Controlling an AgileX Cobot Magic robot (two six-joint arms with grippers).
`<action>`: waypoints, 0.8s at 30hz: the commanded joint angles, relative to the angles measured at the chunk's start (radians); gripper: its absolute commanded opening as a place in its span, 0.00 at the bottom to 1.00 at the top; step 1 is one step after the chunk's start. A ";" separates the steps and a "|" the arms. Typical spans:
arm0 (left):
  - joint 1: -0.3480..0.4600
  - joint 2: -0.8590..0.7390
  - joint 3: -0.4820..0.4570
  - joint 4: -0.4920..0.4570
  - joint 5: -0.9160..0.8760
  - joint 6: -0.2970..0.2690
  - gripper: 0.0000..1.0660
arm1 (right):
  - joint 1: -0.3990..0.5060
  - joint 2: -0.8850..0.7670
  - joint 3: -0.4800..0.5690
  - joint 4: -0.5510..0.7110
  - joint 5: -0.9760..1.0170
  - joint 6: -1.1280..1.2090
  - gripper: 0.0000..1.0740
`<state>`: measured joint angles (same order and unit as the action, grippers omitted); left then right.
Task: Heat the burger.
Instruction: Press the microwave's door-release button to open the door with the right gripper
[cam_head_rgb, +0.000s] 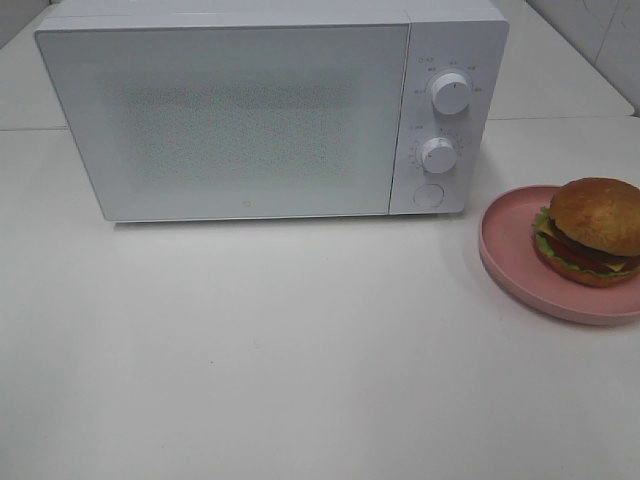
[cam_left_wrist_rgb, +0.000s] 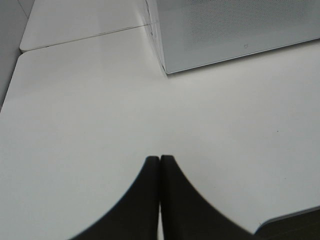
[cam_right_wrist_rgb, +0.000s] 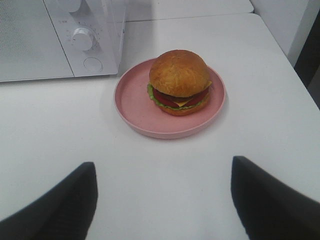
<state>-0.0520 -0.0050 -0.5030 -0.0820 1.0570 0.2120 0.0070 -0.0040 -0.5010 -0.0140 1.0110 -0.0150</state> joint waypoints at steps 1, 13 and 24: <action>0.001 -0.021 0.004 -0.004 -0.014 -0.001 0.00 | -0.007 -0.027 0.002 -0.006 -0.011 -0.014 0.66; 0.001 -0.021 0.004 -0.004 -0.014 -0.001 0.00 | -0.007 -0.027 0.002 -0.006 -0.011 -0.014 0.66; 0.001 -0.021 0.004 -0.004 -0.014 -0.001 0.00 | -0.007 -0.027 0.002 -0.006 -0.011 -0.014 0.66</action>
<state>-0.0520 -0.0050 -0.5030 -0.0820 1.0570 0.2120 0.0070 -0.0040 -0.5010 -0.0140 1.0110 -0.0150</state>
